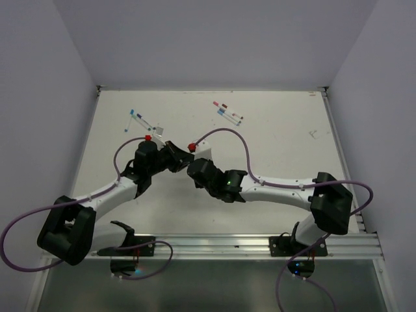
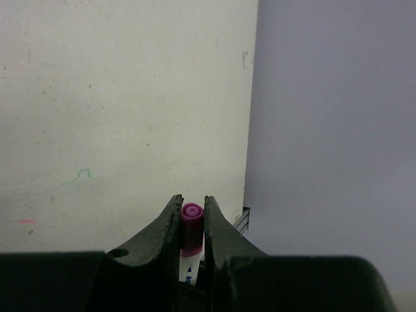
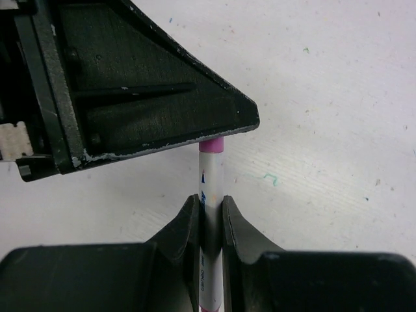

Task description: Open the pen caps

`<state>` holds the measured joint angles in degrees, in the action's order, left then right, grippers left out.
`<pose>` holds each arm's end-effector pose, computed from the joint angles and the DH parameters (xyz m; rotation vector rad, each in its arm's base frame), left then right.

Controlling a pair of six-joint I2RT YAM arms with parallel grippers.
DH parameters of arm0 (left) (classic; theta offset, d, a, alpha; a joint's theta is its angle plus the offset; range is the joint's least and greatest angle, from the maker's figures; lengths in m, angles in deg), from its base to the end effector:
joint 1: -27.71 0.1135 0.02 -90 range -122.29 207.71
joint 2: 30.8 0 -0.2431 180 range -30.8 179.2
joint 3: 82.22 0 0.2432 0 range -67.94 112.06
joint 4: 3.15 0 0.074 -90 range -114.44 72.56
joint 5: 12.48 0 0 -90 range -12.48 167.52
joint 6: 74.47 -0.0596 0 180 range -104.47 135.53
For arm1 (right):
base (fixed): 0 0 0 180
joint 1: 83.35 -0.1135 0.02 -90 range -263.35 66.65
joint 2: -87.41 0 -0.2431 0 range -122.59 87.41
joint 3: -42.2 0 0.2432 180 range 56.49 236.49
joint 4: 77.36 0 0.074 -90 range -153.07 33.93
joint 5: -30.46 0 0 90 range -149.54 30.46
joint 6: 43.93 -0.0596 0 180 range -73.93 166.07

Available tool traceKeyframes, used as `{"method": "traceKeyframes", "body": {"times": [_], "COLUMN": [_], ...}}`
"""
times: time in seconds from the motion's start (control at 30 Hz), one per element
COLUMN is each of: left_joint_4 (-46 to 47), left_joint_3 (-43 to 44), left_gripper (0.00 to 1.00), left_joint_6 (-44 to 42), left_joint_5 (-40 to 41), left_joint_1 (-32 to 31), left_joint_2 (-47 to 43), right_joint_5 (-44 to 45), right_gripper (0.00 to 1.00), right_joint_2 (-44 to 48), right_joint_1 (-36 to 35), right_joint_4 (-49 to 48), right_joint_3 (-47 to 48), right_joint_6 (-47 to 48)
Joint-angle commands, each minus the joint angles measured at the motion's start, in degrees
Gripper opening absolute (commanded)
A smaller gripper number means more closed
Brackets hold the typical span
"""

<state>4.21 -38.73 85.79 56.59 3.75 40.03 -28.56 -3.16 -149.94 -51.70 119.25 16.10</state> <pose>0.2455 -0.1324 0.1871 -0.5936 2.1009 -1.3833 0.1695 0.3144 0.2207 -0.4062 2.1273 0.3653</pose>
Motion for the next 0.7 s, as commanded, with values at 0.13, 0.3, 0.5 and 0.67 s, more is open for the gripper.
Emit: {"method": "traceKeyframes", "body": {"times": [0.13,0.3,0.5,0.67], "left_joint_4": [-1.09,11.10,26.95,31.16], "left_joint_3": [5.33,2.52,-3.45,-6.62], "left_gripper": [0.00,0.00,0.00,0.00], "left_joint_6": [-0.30,-2.84,-6.98,-4.45], "left_joint_5": [13.73,7.49,-4.20,-7.81], "left_joint_1": [2.17,3.49,4.98,9.28], "left_joint_2": [0.19,-0.60,-4.20,-5.00], "right_joint_5": [8.30,-5.00,-35.24,-45.47], "right_gripper": [0.00,0.00,0.00,0.00], "right_joint_2": [-0.93,3.45,13.21,13.66], "right_joint_1": [-3.46,-2.06,8.05,9.72], "right_joint_4": [9.72,2.35,-13.66,-17.17], "right_joint_3": [-2.82,-8.35,-19.69,-20.49], "right_joint_6": [-0.44,2.99,0.45,-1.57]}}
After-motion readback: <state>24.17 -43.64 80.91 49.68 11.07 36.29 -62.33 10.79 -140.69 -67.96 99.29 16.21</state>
